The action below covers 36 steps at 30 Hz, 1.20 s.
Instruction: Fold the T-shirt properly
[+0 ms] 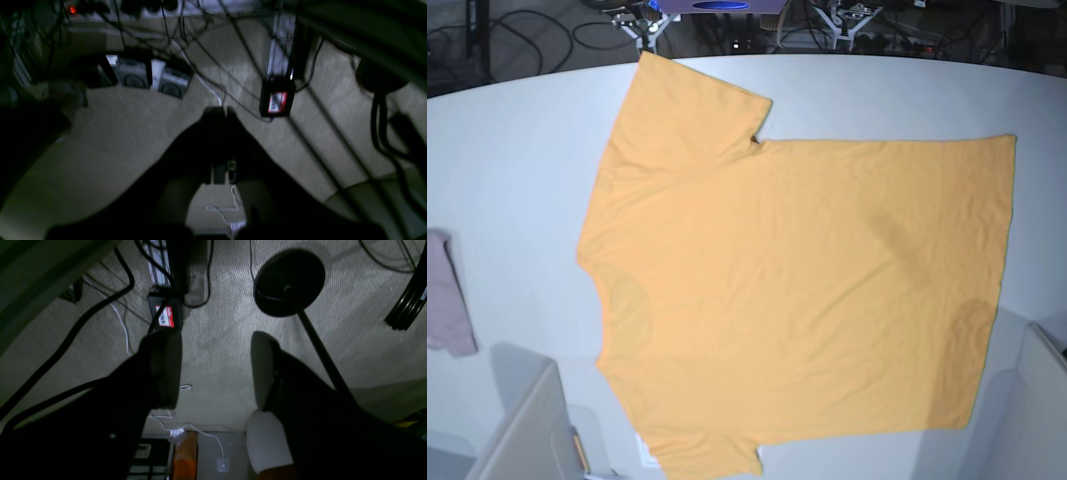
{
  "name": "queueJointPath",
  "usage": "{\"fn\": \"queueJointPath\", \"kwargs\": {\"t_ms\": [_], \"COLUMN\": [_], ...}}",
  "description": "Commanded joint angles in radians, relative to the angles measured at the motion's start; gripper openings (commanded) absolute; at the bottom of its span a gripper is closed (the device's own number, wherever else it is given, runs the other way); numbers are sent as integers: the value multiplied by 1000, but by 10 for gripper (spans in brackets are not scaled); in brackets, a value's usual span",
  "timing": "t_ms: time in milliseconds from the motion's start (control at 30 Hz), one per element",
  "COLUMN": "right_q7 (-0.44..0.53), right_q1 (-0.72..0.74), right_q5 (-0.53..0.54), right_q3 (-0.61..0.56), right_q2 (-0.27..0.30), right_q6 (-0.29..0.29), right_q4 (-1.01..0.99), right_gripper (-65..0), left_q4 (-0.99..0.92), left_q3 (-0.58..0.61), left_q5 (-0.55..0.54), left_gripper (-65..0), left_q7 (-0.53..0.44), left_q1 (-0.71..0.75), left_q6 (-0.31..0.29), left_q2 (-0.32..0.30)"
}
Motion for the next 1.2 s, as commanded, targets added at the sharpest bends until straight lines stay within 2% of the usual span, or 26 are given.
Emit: {"fn": "queueJointPath", "kwargs": {"t_ms": [0, 67, 133, 200, 300, 367, 433, 467, 533, 567, 867, 1067, 1167], "right_q7": [-9, -9, -9, -11, -11, -11, -11, -11, -11, -7, -3, -3, -3], "right_q1": [-17, -20, -20, -17, -17, -13, -11, -11, -17, -20, -34, -66, -134], "right_q5": [-1, -1, -1, -1, -3, -1, -1, -1, -3, -3, -3, -3, 1], "right_q3": [-2, -2, -3, -3, -2, 1, 0, -2, -3, -3, -5, -5, 1], "right_q2": [6, 6, 6, 6, 6, 6, 6, 6, 6, 7, 42, 61, 84], "right_q6": [-9, -9, -9, -9, -9, -9, -9, -9, -9, -9, -7, -7, -7], "right_q4": [8, 15, 15, 13, 13, 13, 13, 13, 13, 13, 15, 27, 91], "right_gripper": [-395, -492, -650, -650, -650, -650, -650, -650, -650, -650, -650, -650, -650], "left_q4": [-2, -2, -2, -2, -2, -2, -2, -2, -2, -2, 15, 167, 282], "left_q3": [-1, -1, -1, -3, -3, -3, -3, -3, -3, -3, -1, -1, -1], "left_q5": [1, 1, 1, 1, 0, 0, 0, 0, 0, 0, 0, 0, 0], "left_gripper": [-643, -643, -640, -591, -428, -378, -410, -462, -612, -650, -650, -650, -650], "left_q7": [7, 7, 7, 7, 7, 7, 7, 7, 7, 7, 6, 6, 6], "left_q1": [2, -1, -4, -4, -4, -2, 1, 1, 2, 2, 29, 144, 239], "left_q6": [5, 5, 5, 5, 7, 7, 7, 7, 7, 7, 7, 7, 7], "left_q2": [0, 2, 2, 2, 2, 2, 2, 2, 2, 0, -3, -3, -6]}}
